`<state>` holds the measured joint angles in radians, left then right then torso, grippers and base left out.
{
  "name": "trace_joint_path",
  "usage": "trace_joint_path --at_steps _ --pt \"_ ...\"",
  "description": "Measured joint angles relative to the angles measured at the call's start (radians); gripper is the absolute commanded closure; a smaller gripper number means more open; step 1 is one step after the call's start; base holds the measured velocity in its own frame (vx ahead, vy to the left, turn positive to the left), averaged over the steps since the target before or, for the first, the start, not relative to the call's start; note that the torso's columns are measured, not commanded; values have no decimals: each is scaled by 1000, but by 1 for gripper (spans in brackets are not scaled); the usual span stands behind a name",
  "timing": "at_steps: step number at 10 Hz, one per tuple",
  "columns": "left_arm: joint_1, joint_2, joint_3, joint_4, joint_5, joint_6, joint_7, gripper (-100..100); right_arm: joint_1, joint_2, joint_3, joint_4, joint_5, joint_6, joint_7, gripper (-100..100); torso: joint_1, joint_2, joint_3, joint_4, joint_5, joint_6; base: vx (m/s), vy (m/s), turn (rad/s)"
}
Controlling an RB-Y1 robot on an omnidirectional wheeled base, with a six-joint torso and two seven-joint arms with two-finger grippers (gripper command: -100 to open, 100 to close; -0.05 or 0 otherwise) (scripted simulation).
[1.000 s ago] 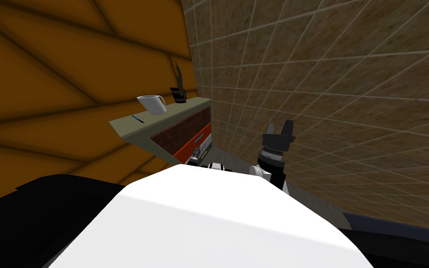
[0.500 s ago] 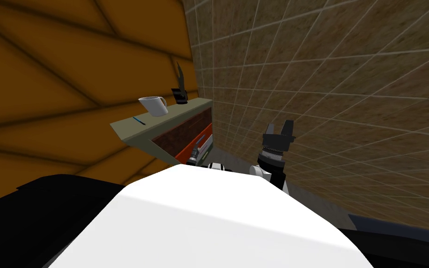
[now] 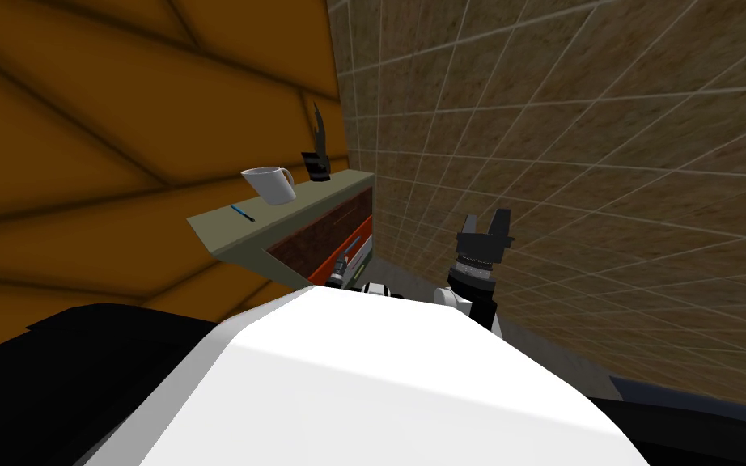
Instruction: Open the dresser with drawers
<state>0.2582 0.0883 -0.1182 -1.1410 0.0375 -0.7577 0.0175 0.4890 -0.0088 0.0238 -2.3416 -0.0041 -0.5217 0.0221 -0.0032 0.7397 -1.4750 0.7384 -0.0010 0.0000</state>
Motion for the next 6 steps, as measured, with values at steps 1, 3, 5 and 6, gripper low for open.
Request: trace_joint_path --at_steps 1,3,5,6 --pt "0 0 0 0 0 0 0 100 0 0 0 0 0 0 0 0 3 -1 0 0 1 0 -49 -106 14" --pt "0 -9 -3 -8 -2 8 -6 100 0 0 0 0 0 0 0 0 -3 2 1 1 -1 0 -96 -180 12" --pt "3 -15 -7 -18 -4 18 -10 100 0 0 0 0 0 0 0 0 2 -2 -1 0 1 0 -58 -134 9" --pt "3 -16 -7 -19 -4 19 -11 -100 0 0 0 0 0 0 0 0 9 -5 -3 -1 2 0 0 0 0"
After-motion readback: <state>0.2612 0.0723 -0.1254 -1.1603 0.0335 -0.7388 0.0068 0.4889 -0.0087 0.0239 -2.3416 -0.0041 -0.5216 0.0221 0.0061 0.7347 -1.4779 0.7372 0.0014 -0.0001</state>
